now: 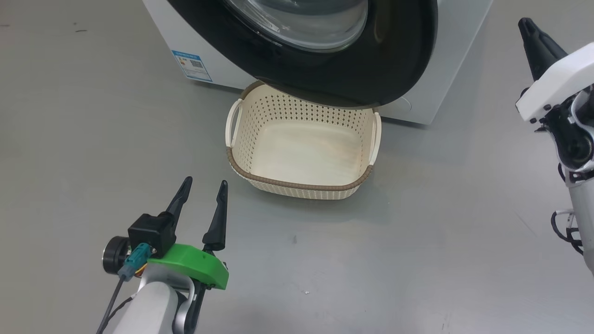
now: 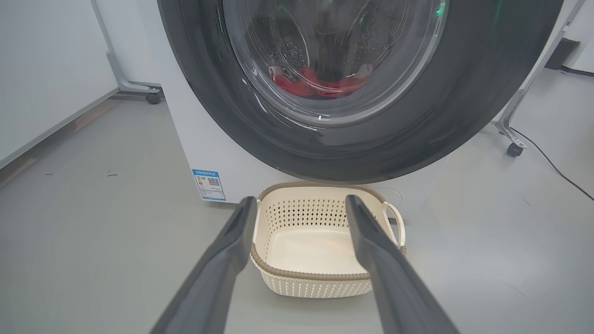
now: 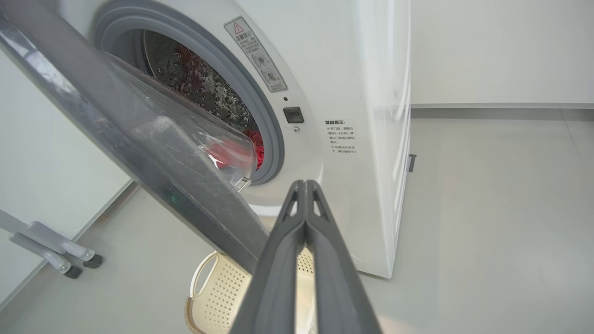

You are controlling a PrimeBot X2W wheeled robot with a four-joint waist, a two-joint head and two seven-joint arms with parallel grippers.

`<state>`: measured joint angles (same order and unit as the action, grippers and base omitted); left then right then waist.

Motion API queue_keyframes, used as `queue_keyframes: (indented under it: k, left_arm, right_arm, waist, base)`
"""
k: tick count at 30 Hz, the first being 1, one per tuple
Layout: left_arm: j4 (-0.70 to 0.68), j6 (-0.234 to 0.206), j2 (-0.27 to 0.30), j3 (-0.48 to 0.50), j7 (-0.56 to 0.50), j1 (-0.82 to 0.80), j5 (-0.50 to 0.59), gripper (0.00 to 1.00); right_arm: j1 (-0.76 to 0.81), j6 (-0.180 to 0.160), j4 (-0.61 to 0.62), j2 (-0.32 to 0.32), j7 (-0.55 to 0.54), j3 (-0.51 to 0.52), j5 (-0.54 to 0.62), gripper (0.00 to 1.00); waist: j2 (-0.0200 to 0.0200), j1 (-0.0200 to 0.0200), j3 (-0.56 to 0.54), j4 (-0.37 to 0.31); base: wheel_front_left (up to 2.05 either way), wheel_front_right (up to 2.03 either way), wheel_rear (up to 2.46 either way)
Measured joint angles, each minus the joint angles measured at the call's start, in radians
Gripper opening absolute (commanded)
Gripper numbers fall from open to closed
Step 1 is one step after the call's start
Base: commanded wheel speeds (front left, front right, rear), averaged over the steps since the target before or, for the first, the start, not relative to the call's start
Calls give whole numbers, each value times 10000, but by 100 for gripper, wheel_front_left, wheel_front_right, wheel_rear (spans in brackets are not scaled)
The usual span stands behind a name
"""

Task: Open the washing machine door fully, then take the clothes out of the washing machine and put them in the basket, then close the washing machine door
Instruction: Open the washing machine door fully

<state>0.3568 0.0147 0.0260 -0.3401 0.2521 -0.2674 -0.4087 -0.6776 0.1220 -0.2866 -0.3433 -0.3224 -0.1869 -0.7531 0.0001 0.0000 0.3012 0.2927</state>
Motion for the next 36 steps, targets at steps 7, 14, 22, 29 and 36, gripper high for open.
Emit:
queue_keyframes:
  k: [7, 14, 22, 29, 36]
  left_arm:
    - [21, 0, 10, 291, 0, 256, 142, 100]
    - [59, 0, 17, 508, 0, 532, 272, 100]
    - [36, 0, 23, 759, 0, 842, 418, 100]
    - [-61, 2, 52, 1005, 0, 1163, 566, 100]
    - [-180, 8, 54, 1108, 0, 1236, 631, 100]
  right_arm:
    - [1042, 0, 188, 4, 1344, -378, 497, 0]
    - [2058, 0, 378, -219, 2815, -765, 1574, 0]
    - [3475, -23, 314, -84, 4100, -849, 2096, 0]
    - [4575, -558, 232, 330, 5196, -690, 2201, 100]
    - [5133, -865, 313, 686, 5557, -453, 2186, 100]
  waist:
    - [0, 0, -464, -333]
    - [0, 0, -916, -680]
    - [0, 0, -1391, -998]
    - [0, 0, -1725, -1256]
    - [0, 0, -1784, -1385]
  base:
    - [0, 0, 0]
    - [0, 0, 0]
    - [0, 0, 0]
    - [0, 0, 0]
    - [0, 0, 0]
